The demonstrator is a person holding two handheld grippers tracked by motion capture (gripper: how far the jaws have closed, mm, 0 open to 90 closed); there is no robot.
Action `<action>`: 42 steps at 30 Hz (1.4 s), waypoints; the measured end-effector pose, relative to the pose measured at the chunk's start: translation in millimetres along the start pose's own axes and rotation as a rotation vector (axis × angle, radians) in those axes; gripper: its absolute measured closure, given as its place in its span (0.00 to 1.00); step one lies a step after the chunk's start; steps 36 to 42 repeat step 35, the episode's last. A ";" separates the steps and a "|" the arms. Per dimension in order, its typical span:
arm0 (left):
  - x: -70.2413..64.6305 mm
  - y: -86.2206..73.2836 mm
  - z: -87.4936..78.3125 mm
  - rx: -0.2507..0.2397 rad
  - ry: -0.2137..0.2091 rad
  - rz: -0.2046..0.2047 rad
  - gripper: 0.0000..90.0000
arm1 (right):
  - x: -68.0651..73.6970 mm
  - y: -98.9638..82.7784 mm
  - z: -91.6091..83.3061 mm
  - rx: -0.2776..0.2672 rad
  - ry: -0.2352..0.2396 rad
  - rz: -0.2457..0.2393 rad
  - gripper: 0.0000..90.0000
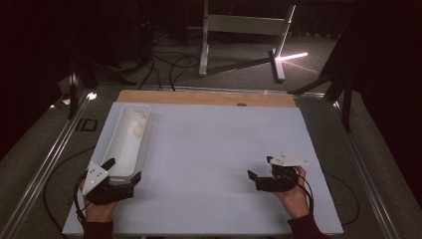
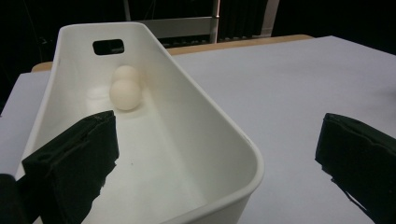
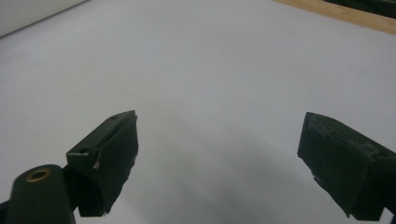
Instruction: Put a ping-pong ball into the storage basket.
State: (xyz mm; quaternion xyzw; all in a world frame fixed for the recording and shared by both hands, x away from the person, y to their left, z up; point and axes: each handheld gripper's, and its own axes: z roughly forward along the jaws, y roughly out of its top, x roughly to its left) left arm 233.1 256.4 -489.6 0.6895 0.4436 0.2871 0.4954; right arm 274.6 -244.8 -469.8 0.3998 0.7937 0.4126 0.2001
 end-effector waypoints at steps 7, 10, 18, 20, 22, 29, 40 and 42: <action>0.2 0.0 0.1 0.002 0.002 0.001 0.00 | 3.4 -24.9 -15.5 -0.059 -0.016 -0.020 0.13; 0.4 0.0 0.1 0.002 0.002 -0.002 0.00 | 2.3 -29.7 -21.2 -0.079 -0.021 -0.011 0.13; 0.5 0.0 0.3 0.006 0.002 -0.003 0.00 | -0.7 -37.3 -30.3 -0.144 -0.038 0.006 0.13; 0.6 0.3 0.2 0.003 0.000 -0.004 0.00 | -0.5 -40.0 -34.2 -0.177 -0.043 0.004 0.12; 1.0 0.5 -0.3 0.002 0.001 -0.006 0.00 | 0.2 -41.9 -36.8 -0.194 -0.055 -0.006 0.12; 0.6 0.4 0.2 0.004 0.004 -0.005 0.00 | 0.0 -47.2 -41.1 -0.236 -0.073 -0.002 0.11; 0.8 0.5 0.8 0.006 0.007 -0.003 0.00 | 1.3 -48.2 -43.9 -0.252 -0.077 0.005 0.11; 0.8 0.5 0.8 0.006 0.007 -0.003 0.00 | 1.3 -48.2 -43.9 -0.252 -0.077 0.005 0.11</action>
